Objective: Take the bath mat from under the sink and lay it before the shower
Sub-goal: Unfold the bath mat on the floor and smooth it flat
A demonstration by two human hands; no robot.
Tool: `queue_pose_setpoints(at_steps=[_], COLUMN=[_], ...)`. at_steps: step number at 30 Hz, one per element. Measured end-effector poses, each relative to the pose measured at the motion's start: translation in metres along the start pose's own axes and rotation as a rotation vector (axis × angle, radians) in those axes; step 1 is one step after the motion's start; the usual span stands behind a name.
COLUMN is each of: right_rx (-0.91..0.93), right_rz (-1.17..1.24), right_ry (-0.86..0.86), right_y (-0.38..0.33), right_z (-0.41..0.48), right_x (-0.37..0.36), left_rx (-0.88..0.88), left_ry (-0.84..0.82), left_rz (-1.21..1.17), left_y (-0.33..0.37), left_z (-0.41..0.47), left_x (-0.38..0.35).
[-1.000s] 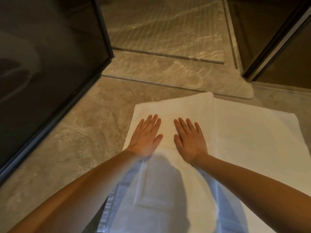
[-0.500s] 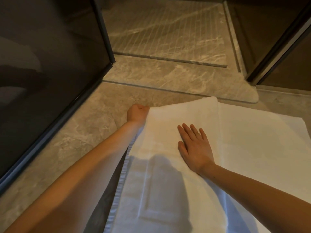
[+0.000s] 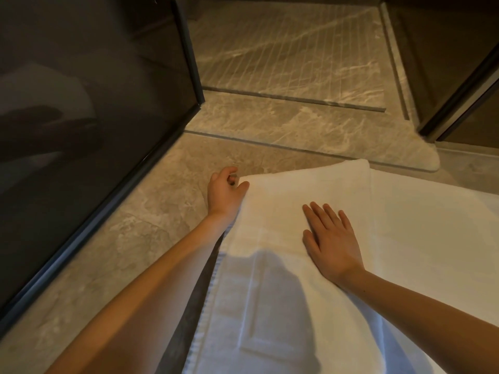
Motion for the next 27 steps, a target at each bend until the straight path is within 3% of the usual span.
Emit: queue_pose_setpoints(at_steps=[8,15,21,24,27], right_rx=[-0.007,-0.008,-0.008,-0.01,-0.003], right_rz=[-0.01,-0.012,-0.023,-0.014,-0.008], right_ry=[0.008,0.003,-0.005,-0.004,-0.004], right_y=[0.0,0.0,0.0,-0.001,-0.001], right_z=[0.001,0.001,0.001,0.001,0.0], right_x=[-0.001,0.0,0.0,0.001,0.001], left_rx=[0.055,0.08,0.084,0.066,0.005], left_ry=[-0.149,-0.172,-0.333,-0.397,-0.442], left_rz=[0.033,-0.2,-0.408,-0.34,-0.02], left_y=[0.003,0.009,0.01,0.008,0.004], left_z=[0.007,0.003,0.002,0.006,0.01], left_x=[-0.005,0.0,0.007,0.006,-0.002])
Point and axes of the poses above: each hand's wrist, its own z-axis towards the middle knuckle, its own x-axis out of the back of the hand, y = z × x, the point moved 3 cm from there along z, towards the middle knuckle, and after that the axes turned 2 degrees about z, right-handed, at the moved point
